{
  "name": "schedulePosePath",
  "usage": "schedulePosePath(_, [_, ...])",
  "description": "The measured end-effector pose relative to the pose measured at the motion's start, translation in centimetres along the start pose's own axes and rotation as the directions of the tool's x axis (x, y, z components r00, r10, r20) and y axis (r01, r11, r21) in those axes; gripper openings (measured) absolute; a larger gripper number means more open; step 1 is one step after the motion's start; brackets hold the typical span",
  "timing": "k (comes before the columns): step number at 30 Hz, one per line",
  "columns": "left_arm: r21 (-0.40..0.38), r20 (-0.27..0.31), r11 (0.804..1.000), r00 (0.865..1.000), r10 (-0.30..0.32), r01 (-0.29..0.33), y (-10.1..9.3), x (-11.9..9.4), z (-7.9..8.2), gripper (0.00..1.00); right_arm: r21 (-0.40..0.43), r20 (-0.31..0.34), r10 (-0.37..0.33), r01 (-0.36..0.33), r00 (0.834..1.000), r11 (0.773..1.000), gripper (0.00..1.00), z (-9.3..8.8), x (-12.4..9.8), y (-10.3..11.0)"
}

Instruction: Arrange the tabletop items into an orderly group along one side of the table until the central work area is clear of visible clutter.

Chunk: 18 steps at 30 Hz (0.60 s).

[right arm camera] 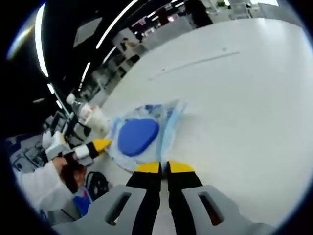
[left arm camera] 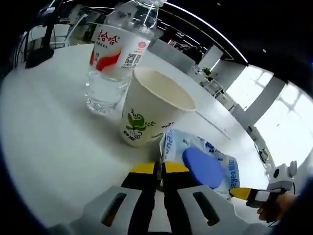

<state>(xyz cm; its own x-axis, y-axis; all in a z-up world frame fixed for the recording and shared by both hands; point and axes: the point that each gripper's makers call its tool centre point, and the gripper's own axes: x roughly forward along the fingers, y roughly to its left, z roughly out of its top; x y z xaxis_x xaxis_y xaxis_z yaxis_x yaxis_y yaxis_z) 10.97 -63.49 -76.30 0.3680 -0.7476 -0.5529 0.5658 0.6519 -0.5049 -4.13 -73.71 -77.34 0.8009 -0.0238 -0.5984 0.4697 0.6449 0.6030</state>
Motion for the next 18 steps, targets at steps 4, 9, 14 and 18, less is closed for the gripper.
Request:
schedulePosePath(4, [-0.068,0.015,0.998,1.000,-0.004,0.005,0.0,-0.1,0.0,0.02,-0.027,0.001,0.003,-0.003,1.000,1.000,0.07,-0.1,-0.1,0.4])
schedulePosePath(9, [-0.184,0.055,0.983,0.998,0.027,-0.017,0.1,-0.3,0.3,0.08,0.011,0.019,-0.010,0.010,1.000,1.000,0.15,0.2,-0.4,0.5])
schedulePosePath(14, [-0.276,0.101,0.961,0.995,0.000,0.028,-0.6,-1.4,1.2,0.28,-0.005,0.045,-0.006,0.006,0.999,1.000,0.36,0.5,-1.8,0.7])
schedulePosePath(18, [-0.345,0.186,0.934,0.982,-0.027,0.091,-0.8,-2.9,2.6,0.61,0.053,0.091,0.001,-0.006,0.996,0.999,0.44,0.6,-3.8,-0.7])
